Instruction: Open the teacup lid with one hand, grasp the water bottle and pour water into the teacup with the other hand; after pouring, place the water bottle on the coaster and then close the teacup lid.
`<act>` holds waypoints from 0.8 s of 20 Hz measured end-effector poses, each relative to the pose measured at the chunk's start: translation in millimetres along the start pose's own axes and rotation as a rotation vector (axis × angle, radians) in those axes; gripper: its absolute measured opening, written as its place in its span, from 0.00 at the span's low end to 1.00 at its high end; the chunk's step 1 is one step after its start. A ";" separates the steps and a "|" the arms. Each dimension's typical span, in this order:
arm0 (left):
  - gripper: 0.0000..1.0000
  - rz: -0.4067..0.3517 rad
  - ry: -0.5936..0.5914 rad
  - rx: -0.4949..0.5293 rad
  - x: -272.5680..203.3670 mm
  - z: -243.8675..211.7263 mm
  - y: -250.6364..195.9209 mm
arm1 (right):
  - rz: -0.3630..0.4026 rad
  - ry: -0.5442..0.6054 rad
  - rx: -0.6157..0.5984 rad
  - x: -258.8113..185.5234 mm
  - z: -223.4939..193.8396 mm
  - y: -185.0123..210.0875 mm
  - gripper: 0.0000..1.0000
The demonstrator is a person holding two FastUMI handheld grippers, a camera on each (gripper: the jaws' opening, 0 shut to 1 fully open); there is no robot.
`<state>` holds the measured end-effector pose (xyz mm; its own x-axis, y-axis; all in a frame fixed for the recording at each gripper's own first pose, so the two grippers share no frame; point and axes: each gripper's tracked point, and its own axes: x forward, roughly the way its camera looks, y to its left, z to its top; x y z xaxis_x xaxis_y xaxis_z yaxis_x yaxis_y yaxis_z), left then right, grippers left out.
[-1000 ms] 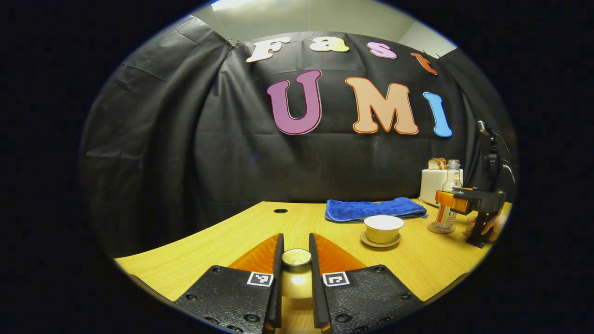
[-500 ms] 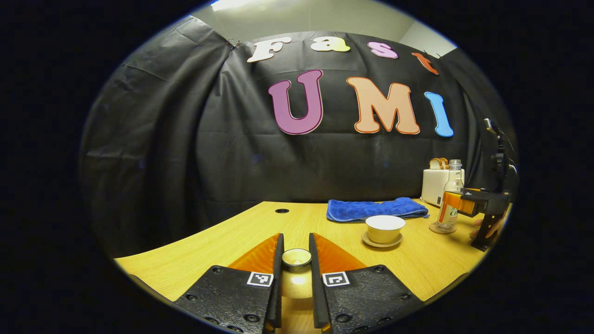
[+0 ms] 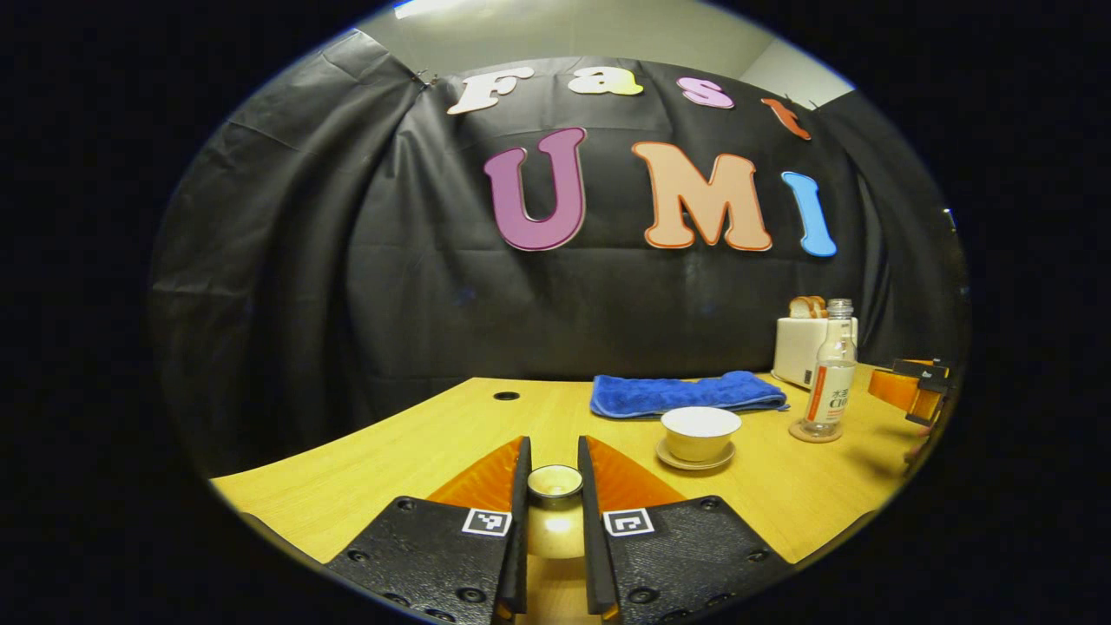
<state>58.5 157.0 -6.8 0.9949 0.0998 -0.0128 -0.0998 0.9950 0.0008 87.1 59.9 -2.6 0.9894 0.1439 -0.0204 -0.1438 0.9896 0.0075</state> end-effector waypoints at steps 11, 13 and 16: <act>0.24 -0.149 -0.015 0.008 94.5 2.2 -82.2 | -0.030 -0.008 0.005 -32.4 4.4 -75.1 0.99; 0.22 -0.184 -0.017 0.006 107.8 2.2 -99.5 | -0.031 -0.007 0.005 -32.2 4.3 -81.4 0.98; 0.24 -0.187 -0.013 0.004 126.3 2.4 -113.4 | -0.039 -0.007 0.004 -32.7 5.2 -90.9 0.99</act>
<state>195.5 56.7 -6.2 0.9962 -0.0867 -0.0001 0.0867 0.9962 0.0036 68.0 -34.8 2.6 0.9944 0.1049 -0.0133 -0.1047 0.9944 0.0108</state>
